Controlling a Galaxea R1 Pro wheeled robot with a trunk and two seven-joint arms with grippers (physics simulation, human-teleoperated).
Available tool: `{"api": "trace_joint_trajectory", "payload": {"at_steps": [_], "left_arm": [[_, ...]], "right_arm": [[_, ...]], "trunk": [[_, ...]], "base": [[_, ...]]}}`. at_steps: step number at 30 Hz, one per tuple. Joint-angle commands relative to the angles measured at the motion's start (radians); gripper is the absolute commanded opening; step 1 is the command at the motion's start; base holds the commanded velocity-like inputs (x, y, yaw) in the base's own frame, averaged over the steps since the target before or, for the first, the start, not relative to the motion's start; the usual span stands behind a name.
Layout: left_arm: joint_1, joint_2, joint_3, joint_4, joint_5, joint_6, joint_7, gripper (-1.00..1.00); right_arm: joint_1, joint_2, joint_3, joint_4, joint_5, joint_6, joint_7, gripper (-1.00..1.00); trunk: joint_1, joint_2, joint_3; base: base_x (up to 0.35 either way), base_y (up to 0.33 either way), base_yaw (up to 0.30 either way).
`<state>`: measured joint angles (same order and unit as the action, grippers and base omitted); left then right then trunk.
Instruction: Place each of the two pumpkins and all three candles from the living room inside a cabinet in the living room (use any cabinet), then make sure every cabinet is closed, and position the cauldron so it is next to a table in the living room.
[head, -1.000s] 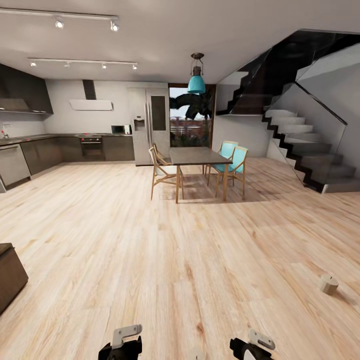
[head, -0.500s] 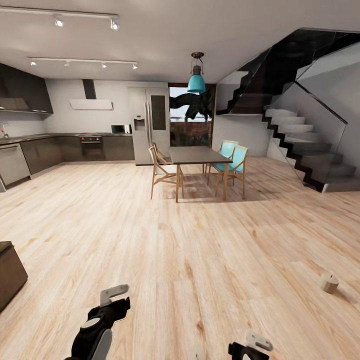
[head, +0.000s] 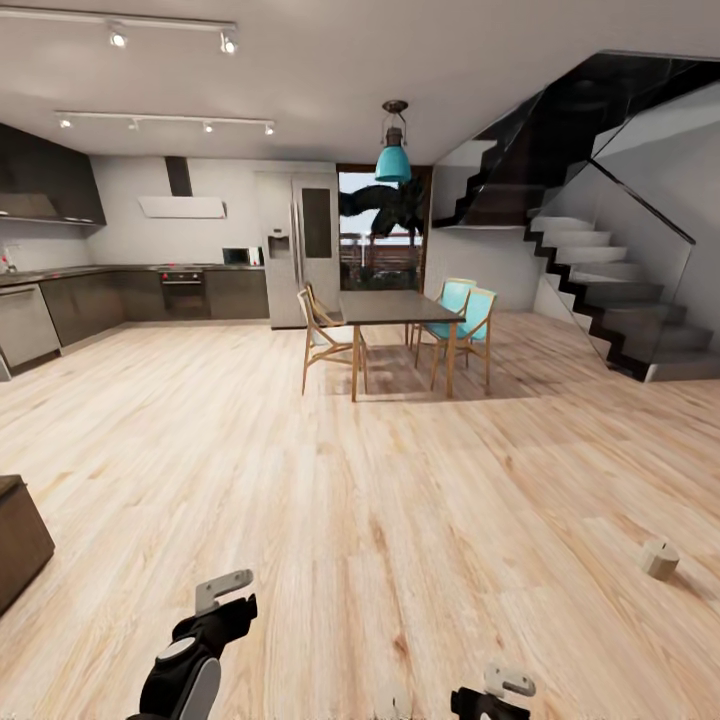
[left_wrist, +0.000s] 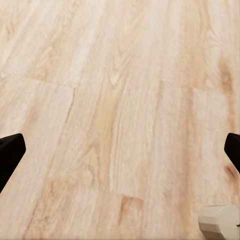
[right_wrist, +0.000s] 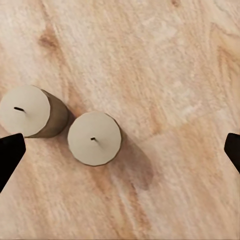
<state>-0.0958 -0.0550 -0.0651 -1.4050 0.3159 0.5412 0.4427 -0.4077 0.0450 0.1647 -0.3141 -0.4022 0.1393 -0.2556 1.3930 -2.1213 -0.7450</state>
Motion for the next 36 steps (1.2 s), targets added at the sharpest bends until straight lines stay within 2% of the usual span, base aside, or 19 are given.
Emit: {"api": "trace_joint_trajectory", "payload": {"at_steps": [1,4,7,10,12,15,22,25,29,36], "left_arm": [[0.0,0.0,-0.002,-0.002,0.011,-0.001,0.01,1.0],[0.0,0.001,-0.002,-0.006,0.011,-0.01,0.008,1.0],[0.0,0.0,-0.003,-0.007,0.012,-0.012,0.007,1.0],[0.001,0.0,-0.004,-0.005,0.012,-0.014,0.007,1.0],[0.001,0.0,-0.004,-0.005,0.012,-0.014,0.008,1.0],[0.001,0.0,-0.004,-0.006,0.012,-0.014,0.007,1.0],[0.001,0.0,-0.003,-0.008,0.012,-0.014,0.006,1.0],[0.001,0.0,-0.003,-0.008,0.012,-0.014,0.005,1.0],[0.001,0.0,-0.003,-0.007,0.012,-0.014,0.005,1.0],[0.001,0.0,-0.004,-0.007,0.012,-0.014,0.005,1.0]], "right_arm": [[0.0,-0.001,0.011,-0.002,-0.006,0.006,-0.008,1.0],[0.0,-0.001,0.031,-0.002,-0.006,0.013,-0.007,1.0],[0.0,0.0,0.078,-0.002,-0.005,0.016,-0.008,1.0],[0.0,0.0,0.152,-0.002,-0.007,0.018,-0.008,1.0],[0.0,0.006,0.176,-0.002,-0.007,0.017,-0.007,1.0],[0.0,0.015,0.193,-0.002,-0.006,0.017,-0.007,1.0],[0.0,0.021,0.205,-0.004,-0.006,0.012,-0.005,1.0],[0.001,0.037,0.211,-0.006,-0.005,0.008,-0.002,1.0],[0.001,0.039,0.245,-0.006,-0.006,0.007,0.007,1.0],[0.001,0.04,0.254,-0.007,-0.006,0.006,0.009,1.0]], "trunk": [[0.004,-0.008,-0.004],[0.004,-0.008,-0.004],[0.004,-0.008,-0.004],[0.011,-0.022,-0.011],[0.019,-0.036,-0.017],[0.031,-0.057,-0.026],[0.031,-0.057,-0.026],[0.031,-0.057,-0.026],[0.046,-0.085,-0.039],[0.073,-0.134,-0.061]], "base": [[0.0,0.0,0.0],[0.0,0.0,0.0],[0.0,0.0,0.0],[0.0,0.0,0.0],[0.0,0.0,0.0],[0.0,0.0,0.0],[0.0,0.0,0.0],[0.0,0.0,0.0],[0.0,0.0,0.0],[0.0,0.0,0.0]]}}
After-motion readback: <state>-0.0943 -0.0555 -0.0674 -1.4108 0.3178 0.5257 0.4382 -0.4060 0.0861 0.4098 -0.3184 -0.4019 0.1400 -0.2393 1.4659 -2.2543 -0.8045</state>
